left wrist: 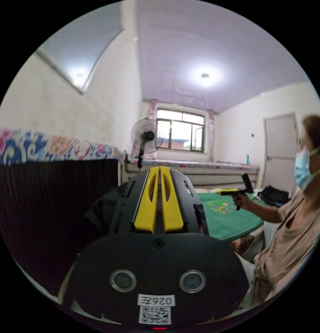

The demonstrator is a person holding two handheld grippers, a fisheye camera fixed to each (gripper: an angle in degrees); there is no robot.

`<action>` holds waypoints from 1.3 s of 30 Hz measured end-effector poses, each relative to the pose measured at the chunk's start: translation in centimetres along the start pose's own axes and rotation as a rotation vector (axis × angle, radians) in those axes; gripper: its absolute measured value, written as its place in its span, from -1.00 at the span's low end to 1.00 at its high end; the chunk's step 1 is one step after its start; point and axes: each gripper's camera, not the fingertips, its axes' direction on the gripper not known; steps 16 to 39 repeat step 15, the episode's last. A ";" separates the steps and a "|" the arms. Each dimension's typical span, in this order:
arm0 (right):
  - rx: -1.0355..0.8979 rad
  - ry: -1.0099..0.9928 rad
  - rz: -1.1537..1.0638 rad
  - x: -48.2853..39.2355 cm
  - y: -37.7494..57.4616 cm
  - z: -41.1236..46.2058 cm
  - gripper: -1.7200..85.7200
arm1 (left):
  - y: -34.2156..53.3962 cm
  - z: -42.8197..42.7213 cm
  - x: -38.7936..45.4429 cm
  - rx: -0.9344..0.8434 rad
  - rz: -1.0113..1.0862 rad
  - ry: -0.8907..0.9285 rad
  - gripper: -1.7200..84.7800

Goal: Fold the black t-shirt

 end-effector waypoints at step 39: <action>-0.002 0.979 0.604 15.0 22.2 -49.4 -0.98 | 17.3 43.3 42.4 -0.358 0.119 1.209 -0.96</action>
